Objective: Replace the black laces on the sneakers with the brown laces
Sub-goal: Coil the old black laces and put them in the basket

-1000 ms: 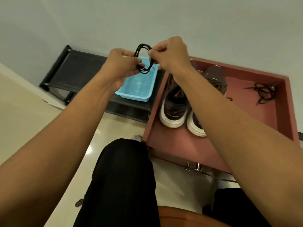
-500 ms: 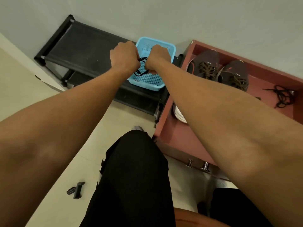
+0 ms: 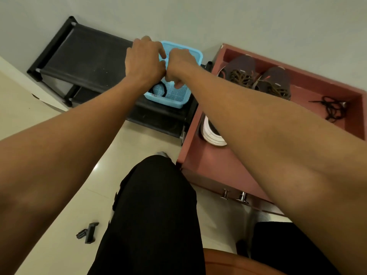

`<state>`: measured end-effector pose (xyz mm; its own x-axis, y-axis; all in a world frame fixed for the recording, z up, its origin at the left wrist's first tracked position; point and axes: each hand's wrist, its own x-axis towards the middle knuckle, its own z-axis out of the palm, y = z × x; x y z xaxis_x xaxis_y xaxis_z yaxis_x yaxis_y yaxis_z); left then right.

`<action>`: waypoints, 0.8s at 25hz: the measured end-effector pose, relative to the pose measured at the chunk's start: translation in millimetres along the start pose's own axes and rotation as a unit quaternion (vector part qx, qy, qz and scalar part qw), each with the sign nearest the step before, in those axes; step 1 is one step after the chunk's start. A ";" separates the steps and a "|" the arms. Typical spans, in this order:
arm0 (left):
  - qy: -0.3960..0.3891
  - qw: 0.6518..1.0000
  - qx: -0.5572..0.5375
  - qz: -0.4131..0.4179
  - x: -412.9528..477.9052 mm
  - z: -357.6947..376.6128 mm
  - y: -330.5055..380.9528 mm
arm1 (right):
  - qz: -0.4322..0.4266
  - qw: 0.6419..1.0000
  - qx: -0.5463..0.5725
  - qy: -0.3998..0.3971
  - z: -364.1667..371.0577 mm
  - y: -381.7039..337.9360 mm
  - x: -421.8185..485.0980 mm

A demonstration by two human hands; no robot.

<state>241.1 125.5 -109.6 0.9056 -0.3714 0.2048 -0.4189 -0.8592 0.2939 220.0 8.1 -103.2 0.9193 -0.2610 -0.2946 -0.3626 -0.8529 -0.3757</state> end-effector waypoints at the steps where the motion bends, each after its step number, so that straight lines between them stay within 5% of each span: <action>1: 0.010 1.000 -0.025 0.005 0.1 -5.9 9.8 | -0.010 1.000 -0.002 0.018 -14.0 4.5 -4.6; 11: -0.009 0.976 -0.216 0.025 -49.2 -45.6 161.3 | 0.011 0.971 0.086 0.223 -112.5 130.0 -141.2; 20: 0.013 0.940 -0.291 0.180 -106.0 -22.8 278.8 | 0.070 0.913 0.179 0.359 -126.7 257.3 -249.3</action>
<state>26.8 -66.7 -28.1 0.6999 -0.5852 0.4095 -0.6701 -0.3393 0.6602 -83.1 -203.5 -15.1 0.6768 -0.6949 0.2431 -0.3921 -0.6197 -0.6799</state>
